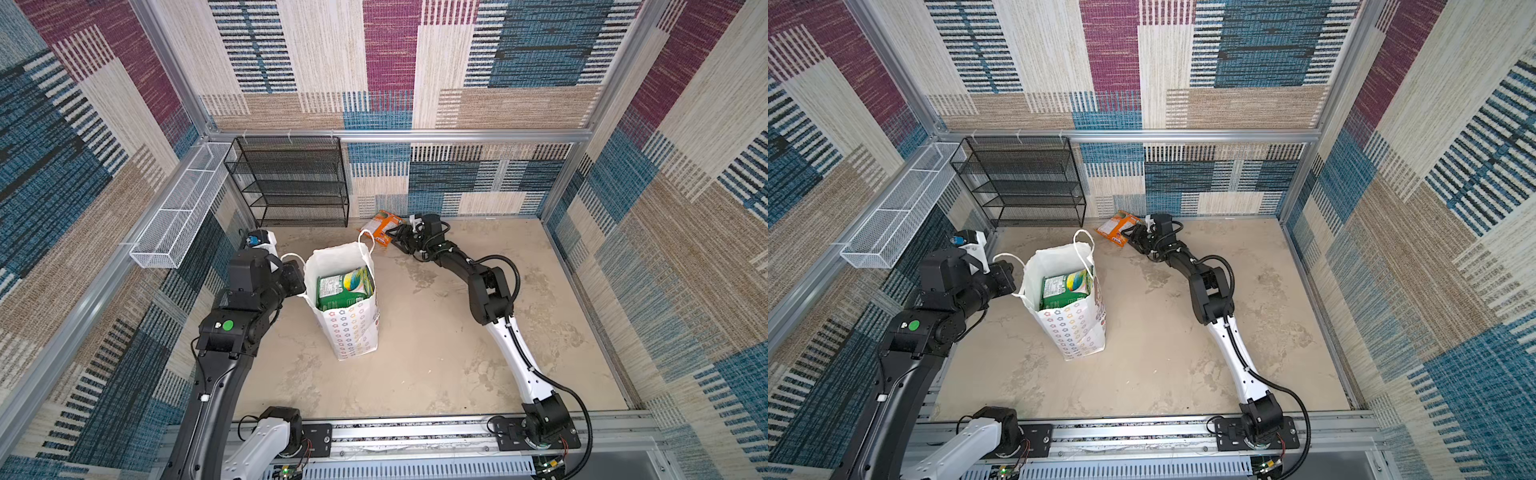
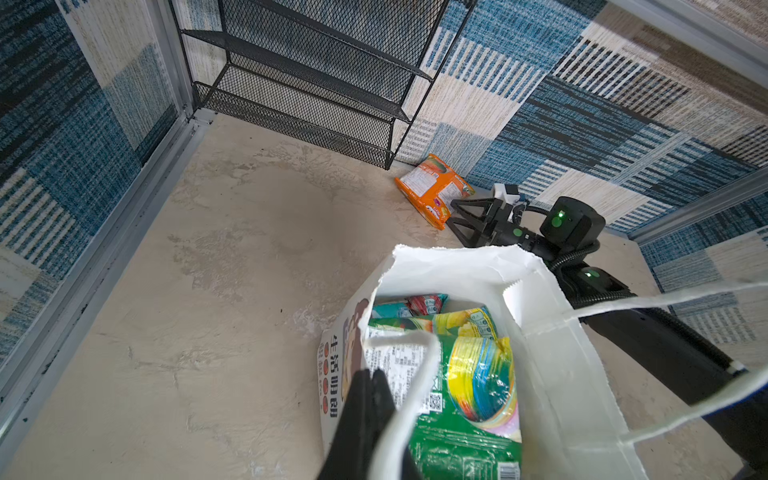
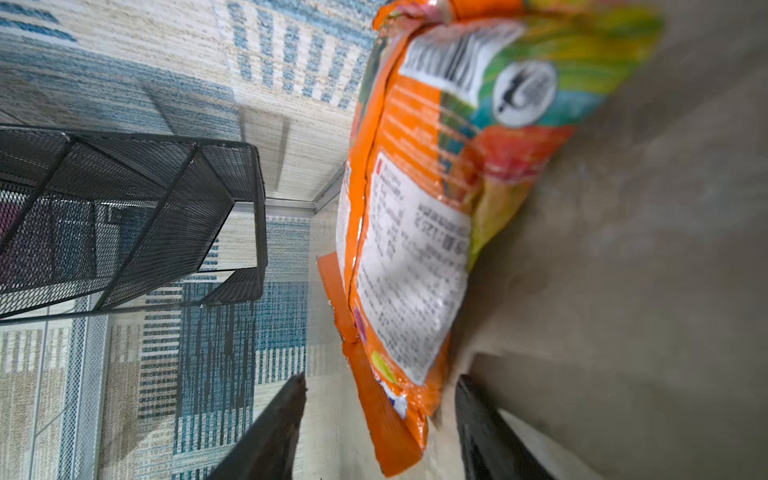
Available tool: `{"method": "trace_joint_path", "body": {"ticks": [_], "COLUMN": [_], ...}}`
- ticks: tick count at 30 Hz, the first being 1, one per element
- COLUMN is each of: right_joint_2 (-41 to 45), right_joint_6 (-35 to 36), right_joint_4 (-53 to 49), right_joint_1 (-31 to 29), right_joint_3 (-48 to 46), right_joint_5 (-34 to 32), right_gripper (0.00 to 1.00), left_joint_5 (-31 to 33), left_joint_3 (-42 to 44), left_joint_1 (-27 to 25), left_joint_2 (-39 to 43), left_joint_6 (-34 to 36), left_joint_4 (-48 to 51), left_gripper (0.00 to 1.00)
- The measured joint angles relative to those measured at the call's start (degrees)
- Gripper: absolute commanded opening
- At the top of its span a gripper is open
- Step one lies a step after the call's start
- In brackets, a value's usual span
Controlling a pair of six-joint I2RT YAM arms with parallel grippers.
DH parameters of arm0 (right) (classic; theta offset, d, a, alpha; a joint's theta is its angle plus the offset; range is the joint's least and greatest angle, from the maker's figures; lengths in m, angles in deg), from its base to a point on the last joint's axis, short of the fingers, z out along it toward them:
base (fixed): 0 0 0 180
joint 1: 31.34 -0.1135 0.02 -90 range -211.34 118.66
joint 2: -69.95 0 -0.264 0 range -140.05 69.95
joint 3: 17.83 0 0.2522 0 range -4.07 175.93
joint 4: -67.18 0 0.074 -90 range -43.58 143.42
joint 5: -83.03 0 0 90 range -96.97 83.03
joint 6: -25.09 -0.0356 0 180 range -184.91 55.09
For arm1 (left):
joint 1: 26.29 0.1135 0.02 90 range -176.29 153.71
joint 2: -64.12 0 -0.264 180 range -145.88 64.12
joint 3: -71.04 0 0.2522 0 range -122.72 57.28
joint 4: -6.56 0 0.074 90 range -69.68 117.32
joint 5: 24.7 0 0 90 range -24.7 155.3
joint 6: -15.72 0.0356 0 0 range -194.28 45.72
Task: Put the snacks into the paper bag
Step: 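Grasp the orange Fox's packet with the right gripper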
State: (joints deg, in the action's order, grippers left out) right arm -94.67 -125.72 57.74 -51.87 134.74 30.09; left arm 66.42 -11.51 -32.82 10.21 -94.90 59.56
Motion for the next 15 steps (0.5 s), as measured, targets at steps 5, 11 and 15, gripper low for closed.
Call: {"method": "trace_joint_path", "body": {"ticks": [5, 11, 15], "right_joint_2": [-2.45, -3.32, -2.49], "right_joint_6": [-2.25, -4.98, -5.01], "right_joint_4": [2.84, 6.19, 7.67], "right_joint_1": [-0.5, -0.35, -0.37], "right_joint_3": [2.1, 2.23, 0.7], "right_joint_5": [0.52, 1.36, 0.81], "right_gripper": [0.37, 0.17, 0.05], "left_joint_5": [0.0, 0.0, 0.02], "left_joint_3": [0.0, 0.0, 0.0], "left_joint_1": [0.02, 0.02, 0.02], "left_joint_2": [-0.09, -0.17, -0.11], "left_joint_6": [0.0, 0.0, 0.02], "left_joint_4": [0.0, 0.0, 0.0], "left_gripper": [0.0, 0.0, 0.0]}}
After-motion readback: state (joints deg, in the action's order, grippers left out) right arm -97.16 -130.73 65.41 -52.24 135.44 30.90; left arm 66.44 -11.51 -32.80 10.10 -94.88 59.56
